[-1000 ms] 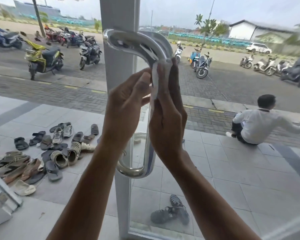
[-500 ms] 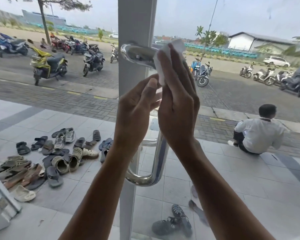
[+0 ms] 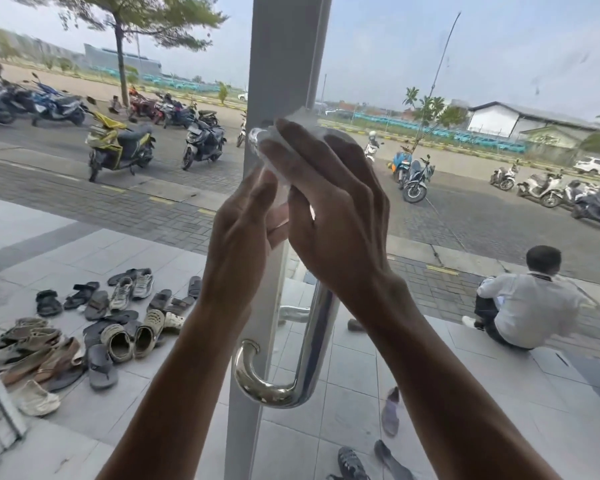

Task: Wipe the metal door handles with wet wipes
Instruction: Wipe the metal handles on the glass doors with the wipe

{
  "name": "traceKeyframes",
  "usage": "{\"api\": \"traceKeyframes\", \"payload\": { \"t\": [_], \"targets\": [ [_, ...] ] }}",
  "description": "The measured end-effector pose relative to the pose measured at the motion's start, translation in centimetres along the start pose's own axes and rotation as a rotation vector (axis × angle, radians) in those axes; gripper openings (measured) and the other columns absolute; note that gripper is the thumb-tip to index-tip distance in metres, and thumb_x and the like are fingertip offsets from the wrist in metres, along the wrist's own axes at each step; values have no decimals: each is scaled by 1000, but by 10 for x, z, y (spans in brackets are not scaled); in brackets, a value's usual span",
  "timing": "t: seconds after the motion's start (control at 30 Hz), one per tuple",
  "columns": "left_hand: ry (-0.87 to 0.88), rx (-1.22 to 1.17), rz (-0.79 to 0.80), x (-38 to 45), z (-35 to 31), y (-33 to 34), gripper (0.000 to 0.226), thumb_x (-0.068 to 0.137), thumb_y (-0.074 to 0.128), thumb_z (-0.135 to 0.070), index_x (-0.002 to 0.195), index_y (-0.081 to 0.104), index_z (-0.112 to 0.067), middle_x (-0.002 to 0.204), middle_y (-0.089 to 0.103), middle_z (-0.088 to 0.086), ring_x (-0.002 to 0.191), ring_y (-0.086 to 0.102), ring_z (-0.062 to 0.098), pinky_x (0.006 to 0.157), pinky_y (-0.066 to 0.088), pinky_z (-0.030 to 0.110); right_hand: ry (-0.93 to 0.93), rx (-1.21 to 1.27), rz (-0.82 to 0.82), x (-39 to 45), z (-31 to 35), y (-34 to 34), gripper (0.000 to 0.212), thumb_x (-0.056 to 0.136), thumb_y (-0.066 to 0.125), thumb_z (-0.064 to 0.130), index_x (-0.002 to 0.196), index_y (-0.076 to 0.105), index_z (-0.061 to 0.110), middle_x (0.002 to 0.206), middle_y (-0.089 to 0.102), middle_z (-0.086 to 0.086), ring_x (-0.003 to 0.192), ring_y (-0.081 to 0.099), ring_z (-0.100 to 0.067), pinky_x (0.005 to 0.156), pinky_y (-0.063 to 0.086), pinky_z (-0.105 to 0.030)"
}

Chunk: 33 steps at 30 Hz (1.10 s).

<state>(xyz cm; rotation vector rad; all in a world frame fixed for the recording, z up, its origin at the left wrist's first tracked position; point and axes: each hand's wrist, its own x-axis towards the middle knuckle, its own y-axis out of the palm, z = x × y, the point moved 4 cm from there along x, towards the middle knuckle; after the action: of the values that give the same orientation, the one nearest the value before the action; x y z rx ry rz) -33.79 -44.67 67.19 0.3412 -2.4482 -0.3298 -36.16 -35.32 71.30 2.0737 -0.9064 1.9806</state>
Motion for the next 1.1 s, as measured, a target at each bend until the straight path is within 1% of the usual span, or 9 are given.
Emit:
{"api": "traceKeyframes", "payload": {
  "t": [0.1, 0.23, 0.37, 0.47, 0.63, 0.73, 0.83, 1.0, 1.1],
  "targets": [
    [-13, -65, -12, 7, -2, -3, 41, 106, 32, -26, 144, 44, -17, 128, 66, 0, 120, 62, 17, 104, 45, 49, -52, -101, 139, 16, 9, 2, 35, 93, 49, 20, 119, 72, 22, 132, 64, 5, 114, 60, -26, 90, 52, -45],
    [-38, -214, -84, 15, -2, -12, 36, 103, 29, -14, 128, 54, -6, 107, 74, 0, 105, 68, 11, 93, 51, 33, -24, -157, 424, 43, 11, 6, 36, 97, 47, 34, 129, 64, 29, 137, 59, 14, 109, 64, -20, 88, 52, -37],
    [-80, -333, -170, 23, -1, -19, 40, 102, 32, -12, 133, 51, 4, 123, 68, 12, 113, 66, 20, 100, 50, 37, 102, -45, 557, 62, 5, 11, 44, 100, 33, 52, 125, 64, 32, 127, 63, 13, 97, 65, -16, 83, 51, -35],
    [-72, -377, -174, 26, -5, -18, 37, 101, 35, -13, 127, 52, 8, 107, 73, 7, 104, 69, 18, 94, 52, 36, 91, -68, 547, 65, 5, 15, 45, 103, 29, 49, 114, 68, 30, 118, 66, 14, 91, 64, -17, 79, 49, -34],
    [-56, -324, -145, 27, -2, -20, 28, 100, 36, -15, 86, 60, -15, 77, 73, -8, 79, 70, 6, 79, 52, 26, -89, -316, 492, 62, 10, 28, 23, 101, 45, 34, 106, 67, 30, 114, 67, 11, 90, 68, -25, 68, 46, -32],
    [-85, -341, -160, 25, 1, -23, 28, 102, 36, -19, 103, 63, -12, 98, 75, 1, 99, 70, 13, 95, 52, 33, -128, -363, 464, 57, 13, 28, 20, 98, 51, 27, 109, 67, 33, 117, 67, 13, 94, 69, -23, 64, 39, -30],
    [-110, -328, -187, 22, 2, -27, 34, 101, 40, -22, 123, 60, -6, 126, 66, 12, 117, 64, 20, 105, 47, 39, -166, -329, 430, 52, 15, 22, 23, 95, 59, 21, 109, 70, 34, 116, 68, 14, 96, 68, -20, 68, 49, -30],
    [-110, -294, -115, 10, 0, -25, 29, 103, 38, -19, 113, 64, -12, 123, 68, 12, 116, 65, 19, 101, 48, 37, -166, -227, 239, 40, 13, 15, 20, 84, 75, 17, 100, 78, 27, 111, 73, 14, 94, 69, -20, 74, 53, -32],
    [-93, -245, -77, 2, -4, -23, 31, 104, 37, -19, 119, 62, -10, 124, 67, 13, 117, 64, 20, 102, 49, 37, -162, -116, 131, 28, 8, 9, 18, 88, 69, 14, 102, 78, 20, 111, 74, 8, 103, 67, -24, 84, 55, -40]
  ]
}}
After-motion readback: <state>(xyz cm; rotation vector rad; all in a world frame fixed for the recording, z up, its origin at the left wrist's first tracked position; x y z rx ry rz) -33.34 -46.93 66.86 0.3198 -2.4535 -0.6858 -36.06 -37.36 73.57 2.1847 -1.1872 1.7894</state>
